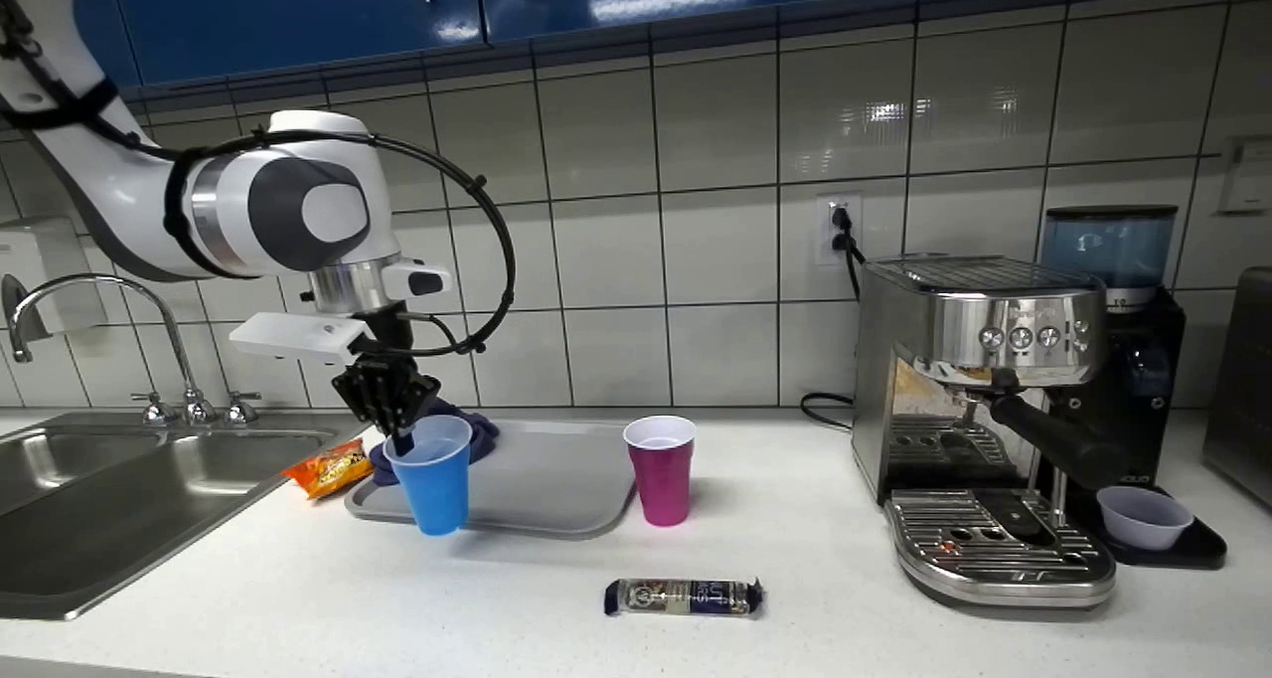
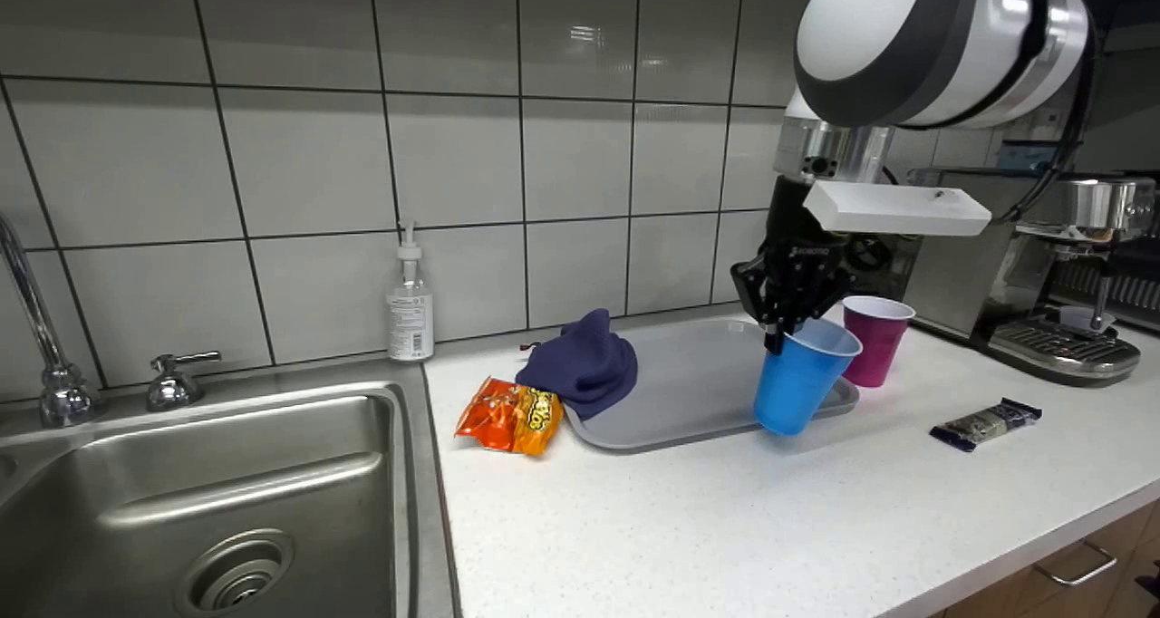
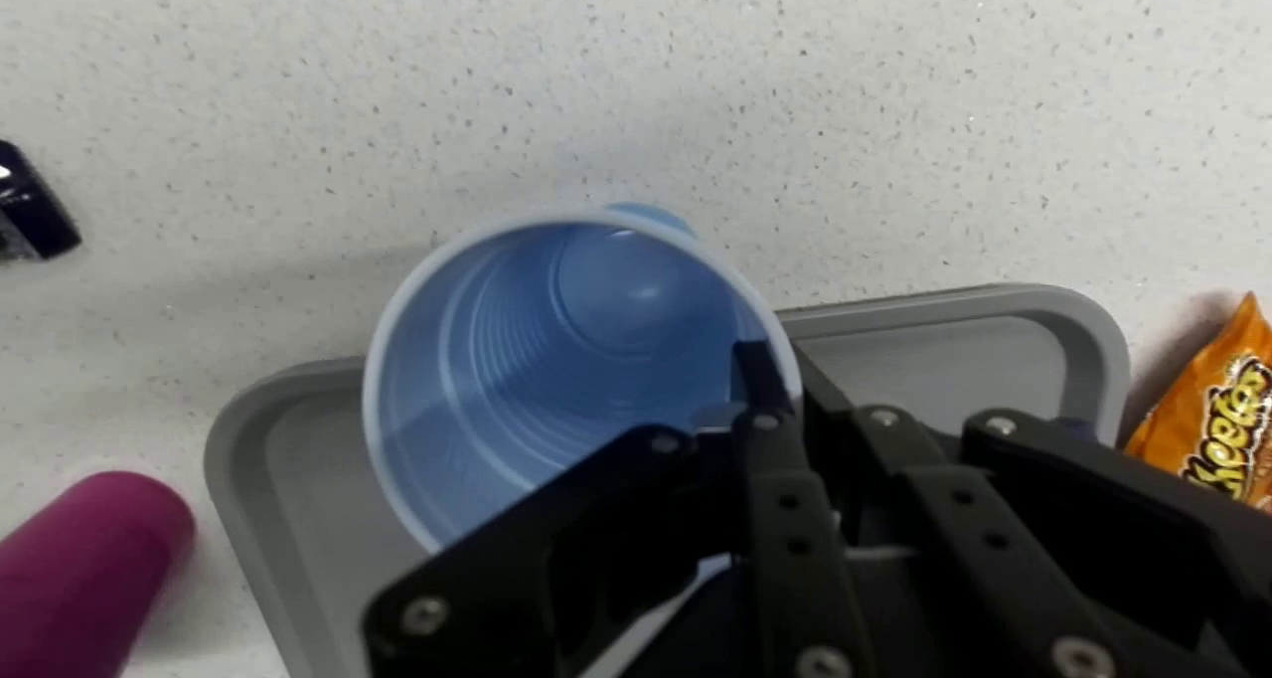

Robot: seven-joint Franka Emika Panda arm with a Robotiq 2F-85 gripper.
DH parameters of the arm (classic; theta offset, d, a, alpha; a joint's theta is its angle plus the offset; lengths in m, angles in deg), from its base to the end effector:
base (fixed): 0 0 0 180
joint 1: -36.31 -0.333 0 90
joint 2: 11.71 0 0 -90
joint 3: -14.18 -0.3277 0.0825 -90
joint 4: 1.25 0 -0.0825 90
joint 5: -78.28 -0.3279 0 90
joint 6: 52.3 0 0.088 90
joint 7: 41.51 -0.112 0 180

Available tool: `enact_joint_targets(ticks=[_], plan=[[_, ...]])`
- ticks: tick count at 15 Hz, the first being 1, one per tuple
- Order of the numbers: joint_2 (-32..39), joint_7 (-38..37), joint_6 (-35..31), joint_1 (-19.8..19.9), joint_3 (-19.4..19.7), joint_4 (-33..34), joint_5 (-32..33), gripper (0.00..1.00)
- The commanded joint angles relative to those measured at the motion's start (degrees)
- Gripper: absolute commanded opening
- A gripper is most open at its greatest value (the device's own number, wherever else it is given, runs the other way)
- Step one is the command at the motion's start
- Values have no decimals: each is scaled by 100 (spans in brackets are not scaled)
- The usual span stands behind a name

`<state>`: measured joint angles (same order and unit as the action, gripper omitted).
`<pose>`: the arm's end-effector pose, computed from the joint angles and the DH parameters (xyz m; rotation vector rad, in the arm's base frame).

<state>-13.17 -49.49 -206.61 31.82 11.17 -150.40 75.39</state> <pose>0.4160 0.0532 0.3285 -3.0973 0.0813 -0.1727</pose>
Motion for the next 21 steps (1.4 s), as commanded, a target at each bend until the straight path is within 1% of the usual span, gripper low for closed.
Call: enact_joint_targets(ticks=[1, 4, 7, 12, 15, 21], plan=[[95, 49, 234, -68, -125, 353, -77, 1], [249, -14, 284, -116, -187, 601, -32, 1], [509, -166, 376, -160, -209, 904, 190, 1], [925, -156, 680, -284, -235, 1489, 287, 1], [1129, -226, 824, -373, -215, 1803, 449, 1], [1524, -265, 953, -510, -209, 2219, 698, 1]])
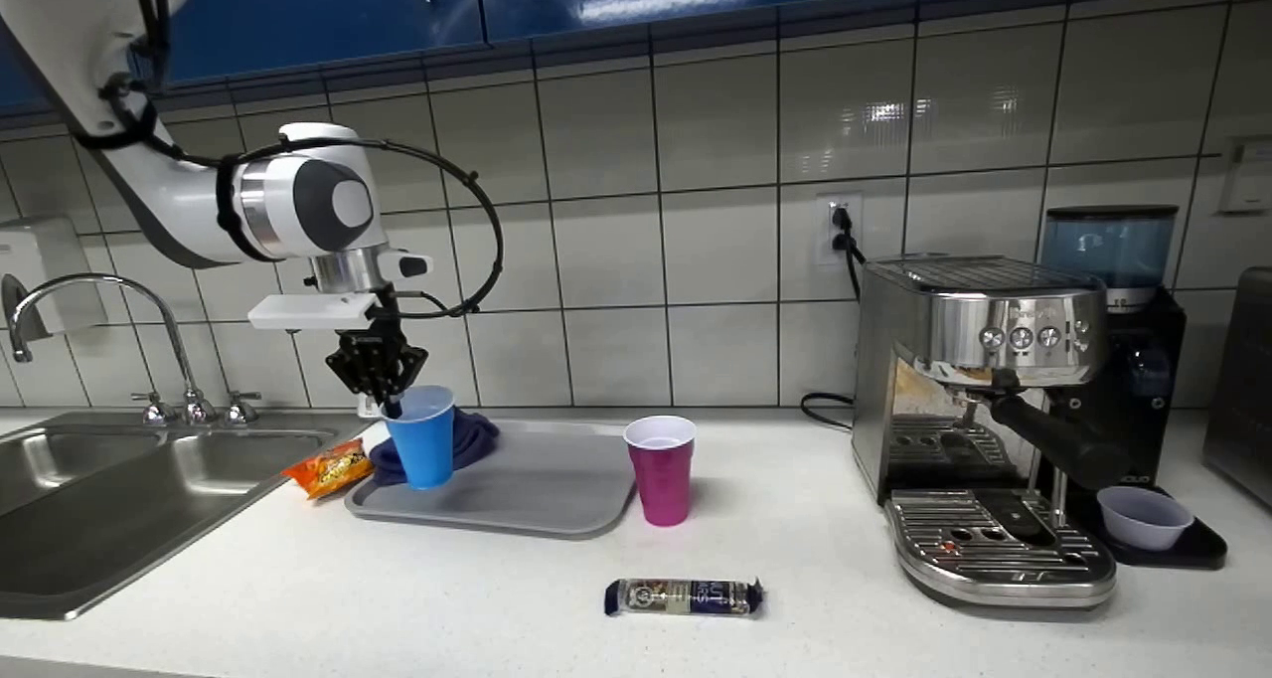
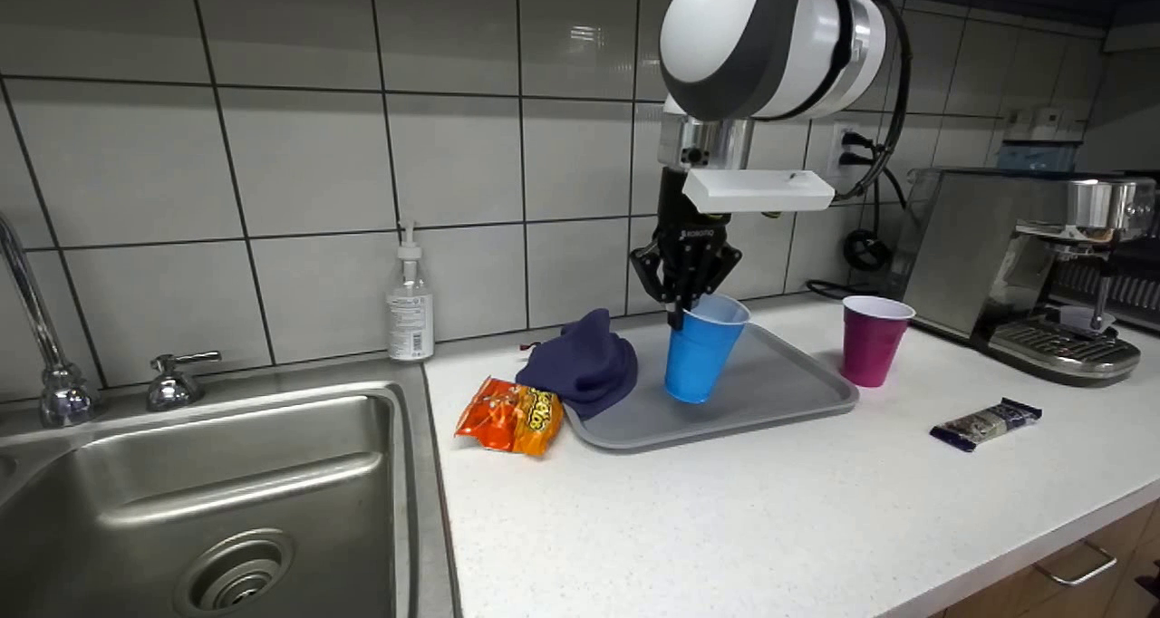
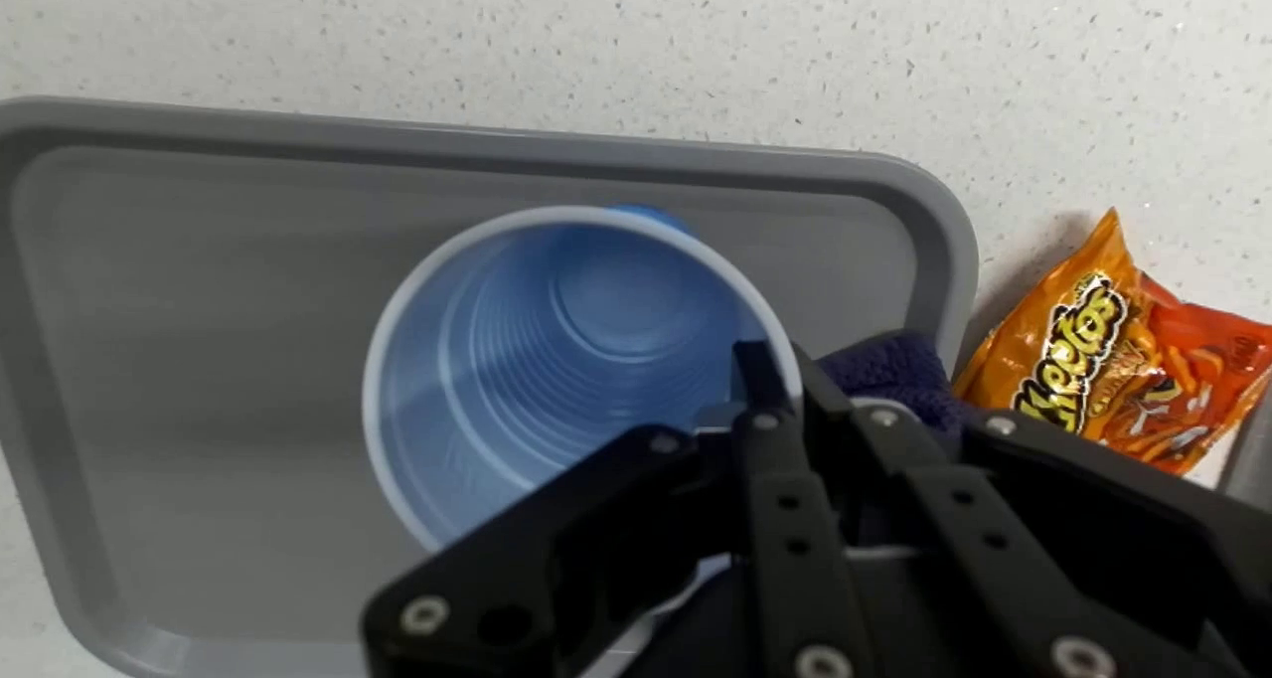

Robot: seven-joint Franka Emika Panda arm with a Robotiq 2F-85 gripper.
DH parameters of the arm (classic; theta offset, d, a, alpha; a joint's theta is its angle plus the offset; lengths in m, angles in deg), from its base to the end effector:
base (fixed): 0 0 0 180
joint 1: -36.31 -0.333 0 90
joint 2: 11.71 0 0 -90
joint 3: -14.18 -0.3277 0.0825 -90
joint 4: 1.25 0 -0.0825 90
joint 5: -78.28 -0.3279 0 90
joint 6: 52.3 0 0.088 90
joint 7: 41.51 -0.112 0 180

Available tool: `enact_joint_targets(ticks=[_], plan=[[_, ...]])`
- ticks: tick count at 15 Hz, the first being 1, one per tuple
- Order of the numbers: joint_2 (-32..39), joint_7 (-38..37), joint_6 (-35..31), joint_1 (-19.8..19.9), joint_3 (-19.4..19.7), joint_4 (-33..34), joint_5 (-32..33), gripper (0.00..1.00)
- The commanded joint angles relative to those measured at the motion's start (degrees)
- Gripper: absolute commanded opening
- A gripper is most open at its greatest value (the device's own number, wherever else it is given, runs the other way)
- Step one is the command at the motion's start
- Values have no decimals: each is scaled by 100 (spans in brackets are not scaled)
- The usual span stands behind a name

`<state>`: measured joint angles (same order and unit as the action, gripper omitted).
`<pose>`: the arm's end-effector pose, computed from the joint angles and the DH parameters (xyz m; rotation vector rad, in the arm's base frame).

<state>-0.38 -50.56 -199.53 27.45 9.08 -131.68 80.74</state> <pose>0.4963 0.1231 0.3289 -3.1207 -0.1845 -0.1503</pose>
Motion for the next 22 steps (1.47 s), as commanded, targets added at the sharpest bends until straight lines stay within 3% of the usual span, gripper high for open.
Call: enact_joint_targets(ticks=[1, 22], plan=[[315, -161, 234, -94, 1, 397, 162, 1], [999, -394, 242, -397, 200, 940, 446, 1]])
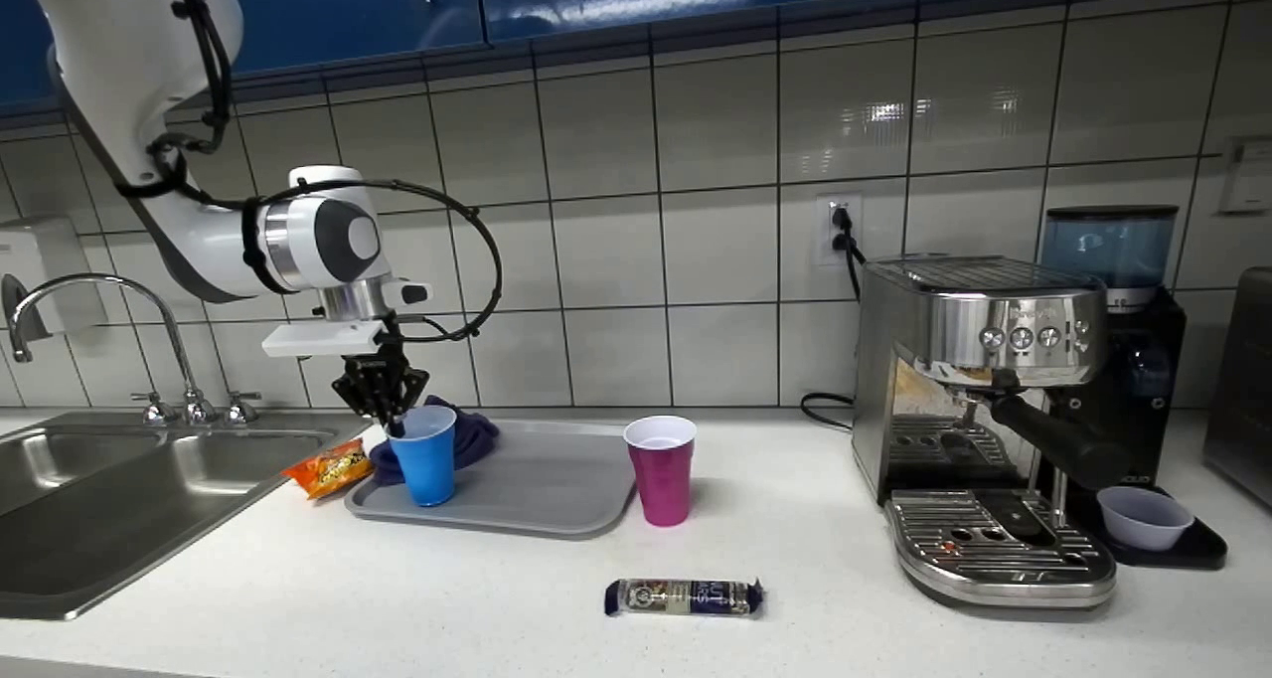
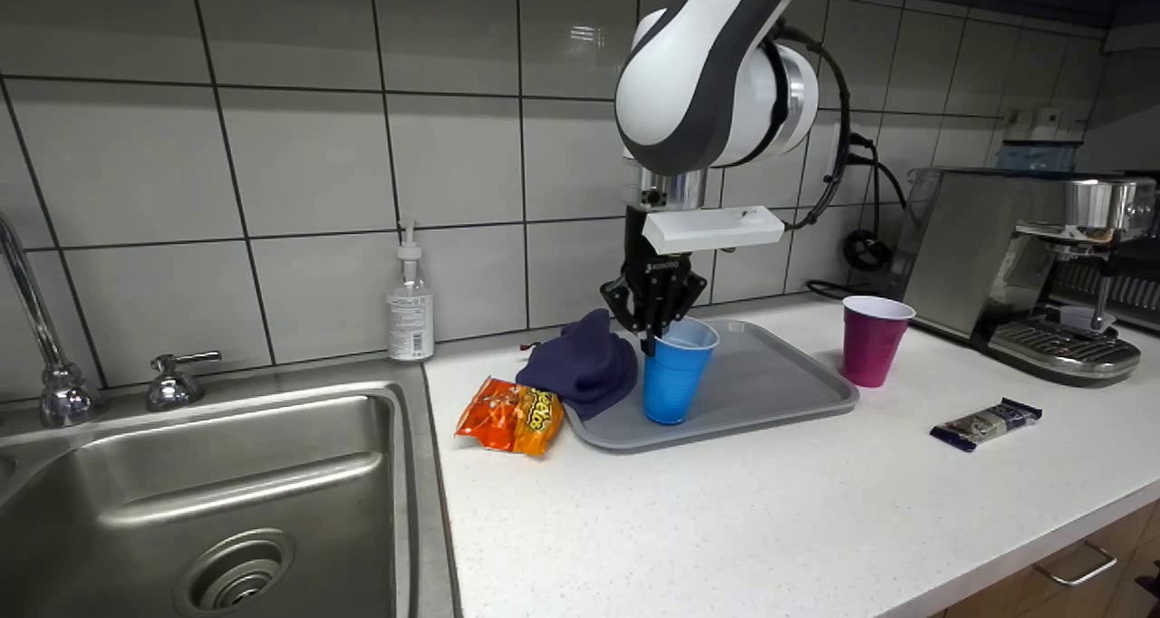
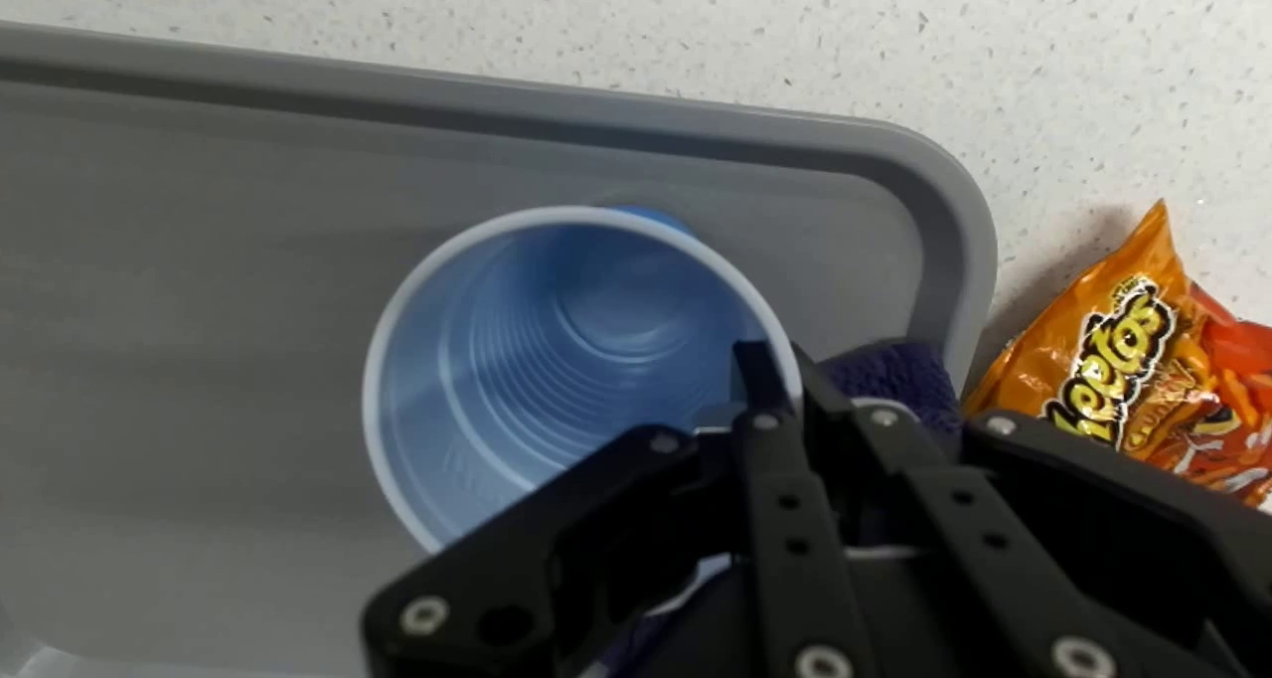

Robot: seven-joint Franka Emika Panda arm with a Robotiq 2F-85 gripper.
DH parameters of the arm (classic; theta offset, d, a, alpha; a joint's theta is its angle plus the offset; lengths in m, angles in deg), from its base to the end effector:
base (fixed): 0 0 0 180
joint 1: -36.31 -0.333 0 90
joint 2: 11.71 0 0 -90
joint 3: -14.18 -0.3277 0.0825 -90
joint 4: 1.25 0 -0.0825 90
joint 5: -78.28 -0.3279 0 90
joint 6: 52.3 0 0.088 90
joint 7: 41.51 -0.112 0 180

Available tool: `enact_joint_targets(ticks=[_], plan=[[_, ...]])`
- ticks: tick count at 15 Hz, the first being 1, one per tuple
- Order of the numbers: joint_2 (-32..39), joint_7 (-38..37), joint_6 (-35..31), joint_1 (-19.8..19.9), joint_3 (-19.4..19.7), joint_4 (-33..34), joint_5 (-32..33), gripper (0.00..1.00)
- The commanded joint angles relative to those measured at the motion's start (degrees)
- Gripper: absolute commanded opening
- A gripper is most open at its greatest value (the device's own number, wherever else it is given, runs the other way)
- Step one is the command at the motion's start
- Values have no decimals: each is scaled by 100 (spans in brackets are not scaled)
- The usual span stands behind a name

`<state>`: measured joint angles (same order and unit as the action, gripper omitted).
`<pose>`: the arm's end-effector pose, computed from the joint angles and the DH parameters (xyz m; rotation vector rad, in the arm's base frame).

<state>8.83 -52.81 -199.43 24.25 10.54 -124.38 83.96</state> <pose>0.5271 0.1482 0.2895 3.1118 0.2396 0.1063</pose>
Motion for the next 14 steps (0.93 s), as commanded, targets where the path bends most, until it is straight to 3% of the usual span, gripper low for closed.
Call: enact_joint_targets(ticks=[1, 2, 4, 12, 14], plan=[[86, -192, 266, -101, 76, 223, 169, 10], [89, -207, 275, -117, 91, 228, 202, 32], [72, -202, 284, -122, 98, 216, 242, 36], [-103, -74, 188, -24, 35, 62, 72, 93], [-185, -13, 139, 10, 3, -2, 9, 100]])
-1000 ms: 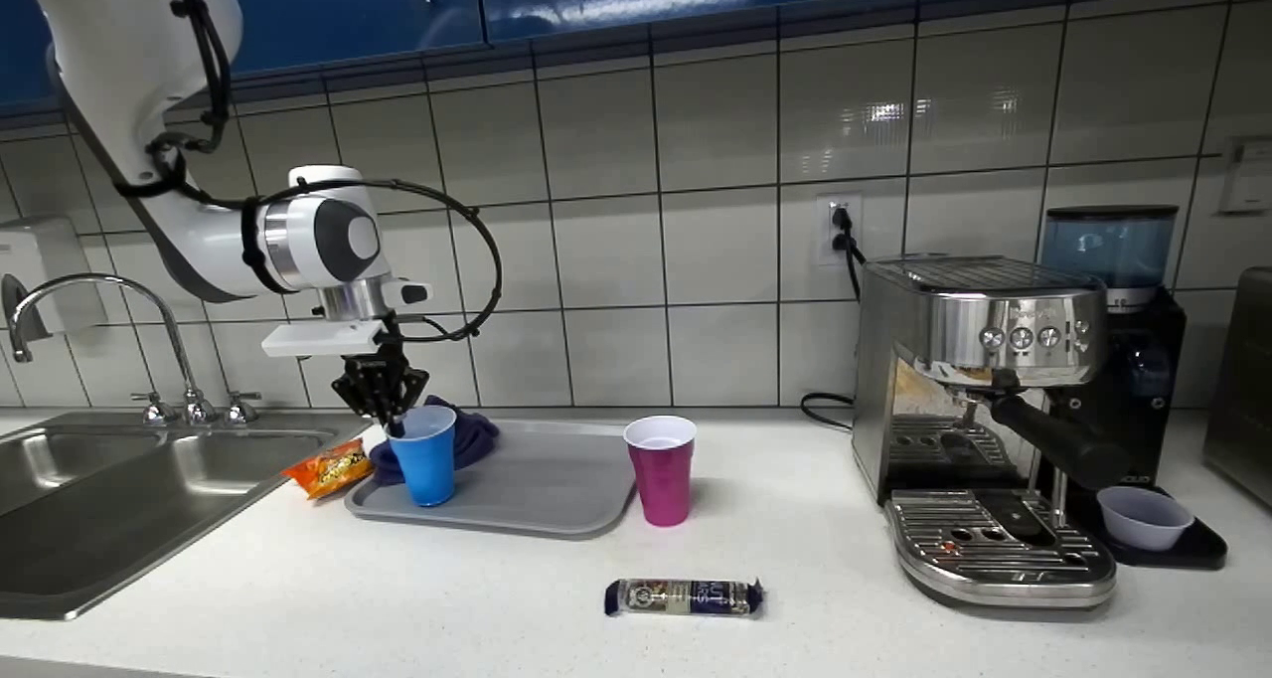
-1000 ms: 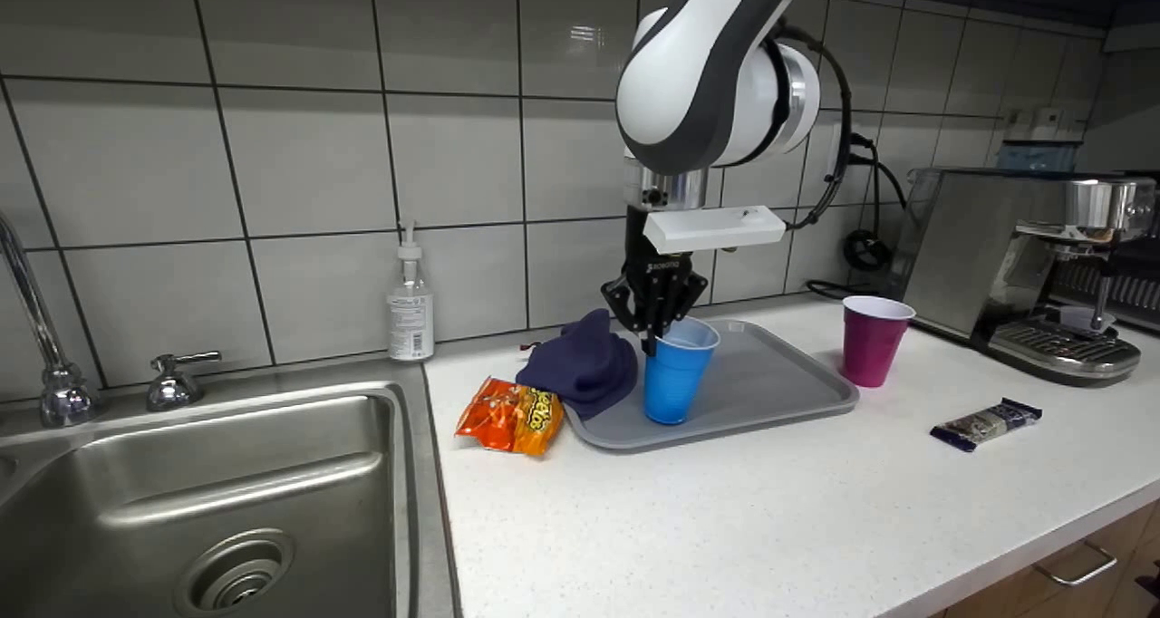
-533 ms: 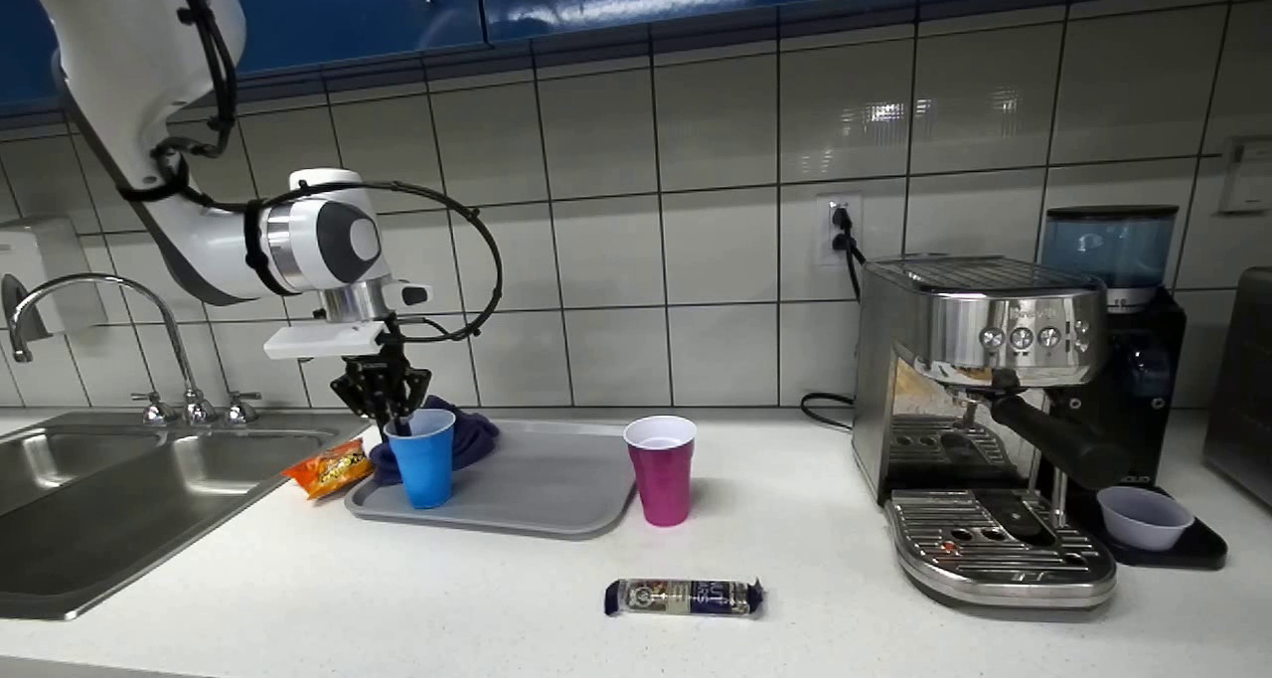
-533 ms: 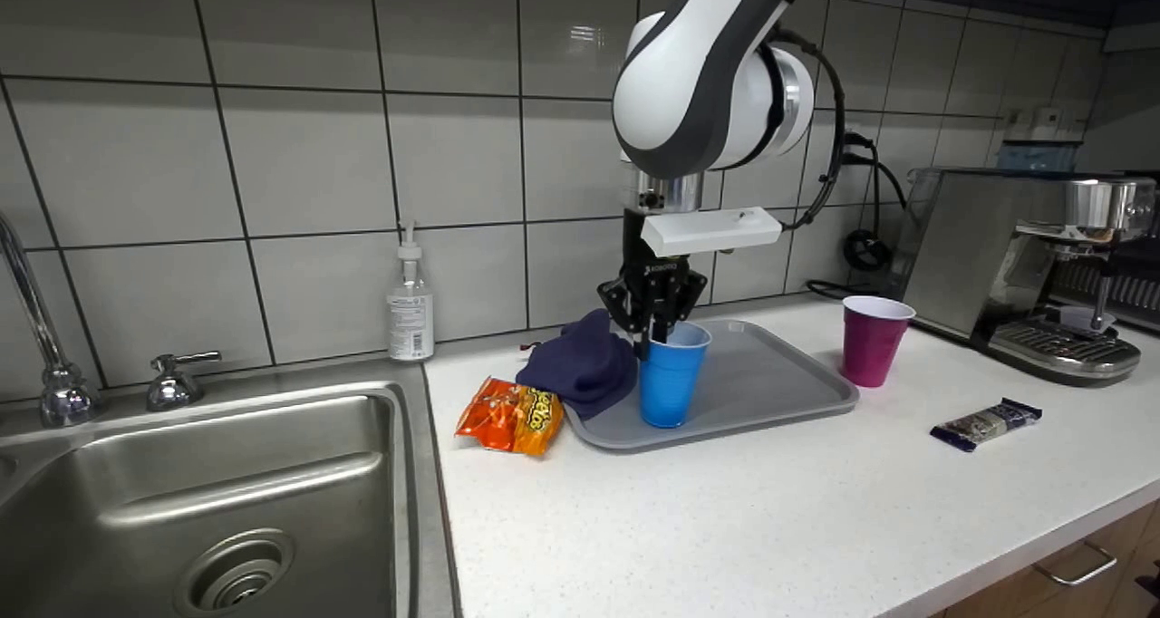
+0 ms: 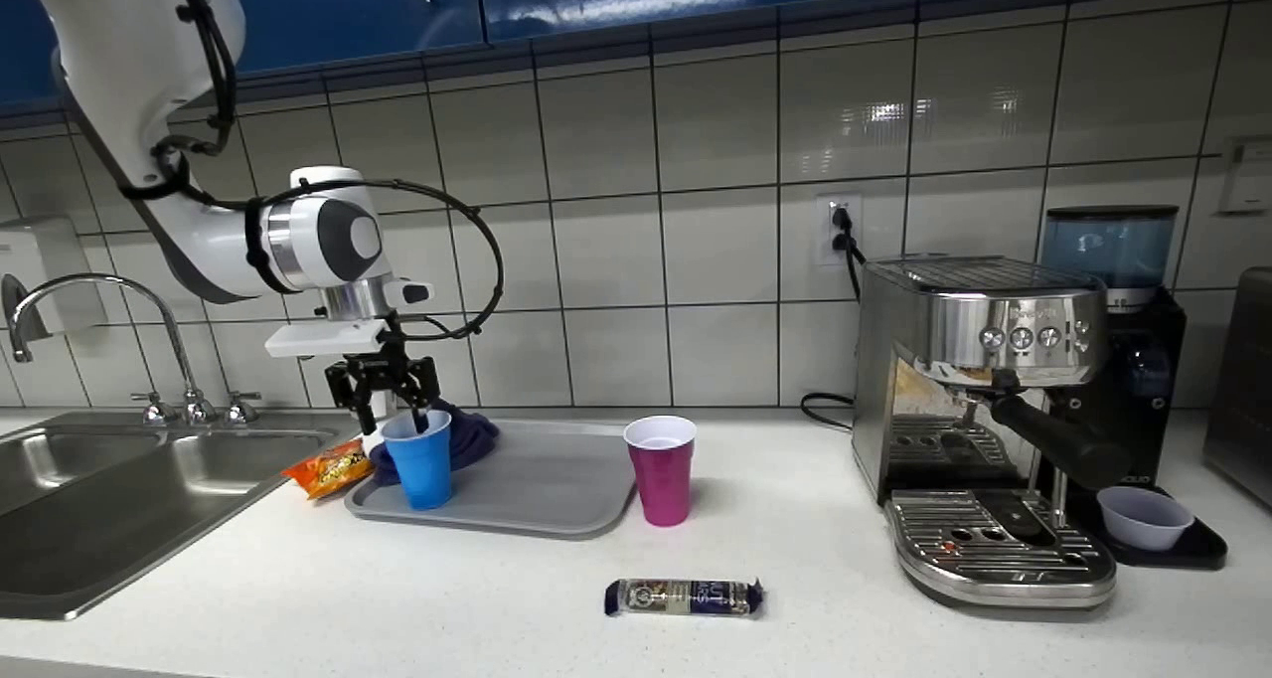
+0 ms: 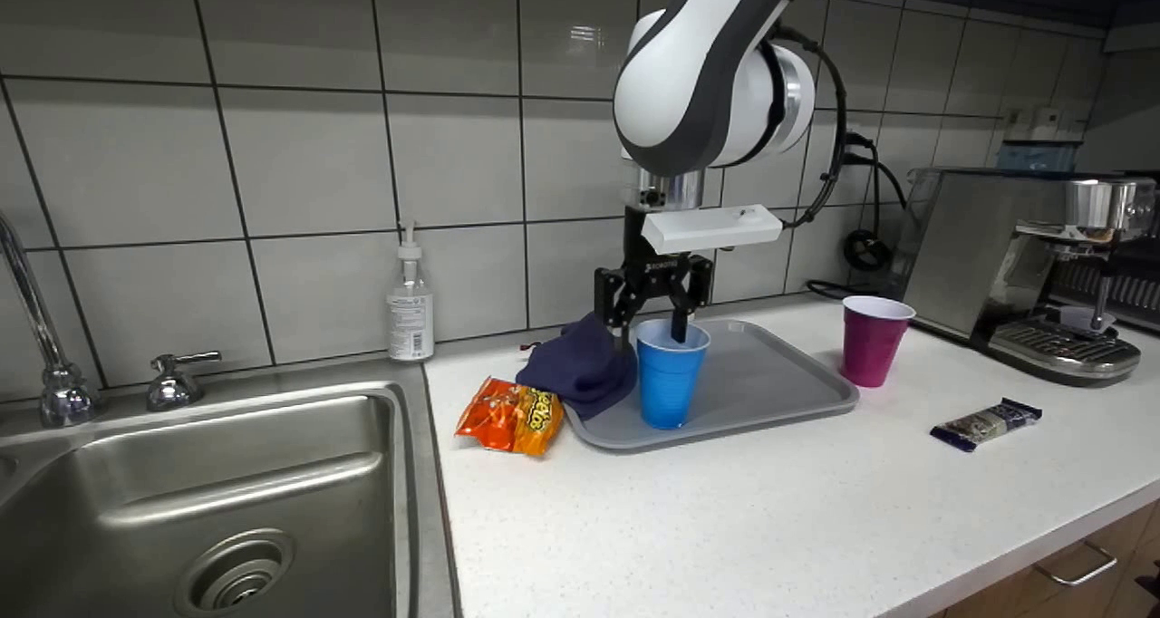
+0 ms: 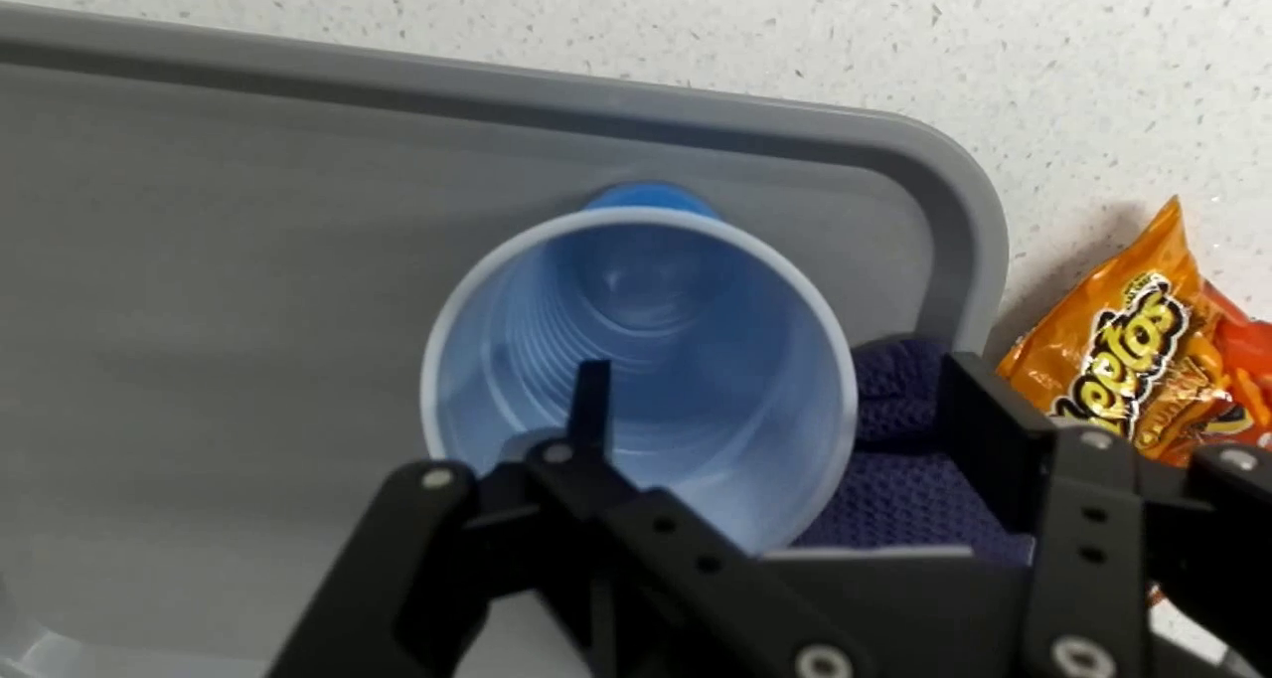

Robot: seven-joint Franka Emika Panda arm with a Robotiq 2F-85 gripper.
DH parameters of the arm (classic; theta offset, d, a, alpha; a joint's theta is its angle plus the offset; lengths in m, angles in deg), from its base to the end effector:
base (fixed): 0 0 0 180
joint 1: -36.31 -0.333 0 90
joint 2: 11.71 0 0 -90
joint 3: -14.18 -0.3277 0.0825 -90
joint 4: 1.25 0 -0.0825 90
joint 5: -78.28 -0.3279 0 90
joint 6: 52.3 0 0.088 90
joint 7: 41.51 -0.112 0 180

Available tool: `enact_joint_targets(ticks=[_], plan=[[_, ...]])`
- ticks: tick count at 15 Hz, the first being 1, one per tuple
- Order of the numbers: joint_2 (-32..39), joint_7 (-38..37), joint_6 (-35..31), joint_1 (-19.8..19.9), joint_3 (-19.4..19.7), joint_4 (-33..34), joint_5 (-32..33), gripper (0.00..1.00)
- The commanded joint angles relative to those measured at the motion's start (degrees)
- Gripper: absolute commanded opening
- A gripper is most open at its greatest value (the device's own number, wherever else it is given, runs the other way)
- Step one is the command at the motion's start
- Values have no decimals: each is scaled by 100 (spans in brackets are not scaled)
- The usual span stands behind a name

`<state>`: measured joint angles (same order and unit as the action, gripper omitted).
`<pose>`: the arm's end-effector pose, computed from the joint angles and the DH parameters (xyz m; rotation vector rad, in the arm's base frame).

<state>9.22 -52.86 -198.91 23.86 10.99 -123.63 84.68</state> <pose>0.5300 0.1486 0.2895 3.1002 0.2518 0.1052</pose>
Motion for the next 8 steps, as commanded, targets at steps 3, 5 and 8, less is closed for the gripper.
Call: enact_joint_targets(ticks=[3, 5, 8], plan=[[-392, -29, 47, 51, -22, -183, -33, 100], [-561, -39, 25, 69, -17, -304, -30, 100], [-827, -31, 15, 137, -35, -498, -109, 100]])
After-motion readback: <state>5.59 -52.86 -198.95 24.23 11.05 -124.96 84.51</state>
